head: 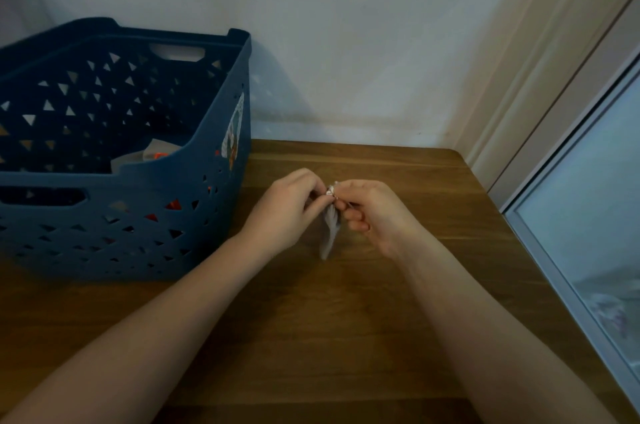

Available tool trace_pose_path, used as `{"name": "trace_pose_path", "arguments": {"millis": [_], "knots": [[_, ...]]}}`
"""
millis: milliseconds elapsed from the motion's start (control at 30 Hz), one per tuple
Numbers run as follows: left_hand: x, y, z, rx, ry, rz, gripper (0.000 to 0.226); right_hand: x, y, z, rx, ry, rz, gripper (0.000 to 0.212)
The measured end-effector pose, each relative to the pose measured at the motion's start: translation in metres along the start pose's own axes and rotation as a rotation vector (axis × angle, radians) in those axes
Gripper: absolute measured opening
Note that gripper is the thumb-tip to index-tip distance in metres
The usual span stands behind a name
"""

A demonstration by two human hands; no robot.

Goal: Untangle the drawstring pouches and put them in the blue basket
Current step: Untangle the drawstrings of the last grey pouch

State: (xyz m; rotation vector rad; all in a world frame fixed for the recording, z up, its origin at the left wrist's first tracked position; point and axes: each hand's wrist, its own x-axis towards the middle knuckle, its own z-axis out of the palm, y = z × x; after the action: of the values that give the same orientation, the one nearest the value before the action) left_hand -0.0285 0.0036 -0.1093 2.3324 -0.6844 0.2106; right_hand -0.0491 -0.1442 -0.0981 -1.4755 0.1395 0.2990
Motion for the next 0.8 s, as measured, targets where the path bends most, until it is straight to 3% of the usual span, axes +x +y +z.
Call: {"name": "trace_pose_path", "arguments": {"millis": [133, 233, 333, 500, 667, 800], "knots": [[-0.001, -0.003, -0.001, 0.158, -0.084, 0.083, 0.014, -0.003, -0.001, 0.003, -0.138, 0.033, -0.010, 0.009], [-0.004, -0.007, -0.001, 0.215, -0.088, -0.010, 0.025, -0.005, 0.001, 0.005, -0.154, 0.125, -0.059, 0.013], [-0.003, -0.009, 0.000, 0.240, -0.129, -0.102, 0.022, -0.004, 0.006, 0.004, -0.135, 0.235, -0.086, 0.019], [0.000, -0.002, -0.002, 0.154, -0.141, -0.148, 0.022, -0.002, 0.011, 0.003, -0.135, 0.237, -0.093, 0.016], [-0.001, -0.002, -0.012, -0.051, -0.178, -0.201, 0.025, 0.000, 0.010, -0.003, -0.332, 0.214, -0.298, 0.024], [-0.001, 0.003, -0.012, -0.211, -0.075, -0.258, 0.022, 0.000, 0.015, 0.000, -0.472, 0.277, -0.345, 0.015]]}}
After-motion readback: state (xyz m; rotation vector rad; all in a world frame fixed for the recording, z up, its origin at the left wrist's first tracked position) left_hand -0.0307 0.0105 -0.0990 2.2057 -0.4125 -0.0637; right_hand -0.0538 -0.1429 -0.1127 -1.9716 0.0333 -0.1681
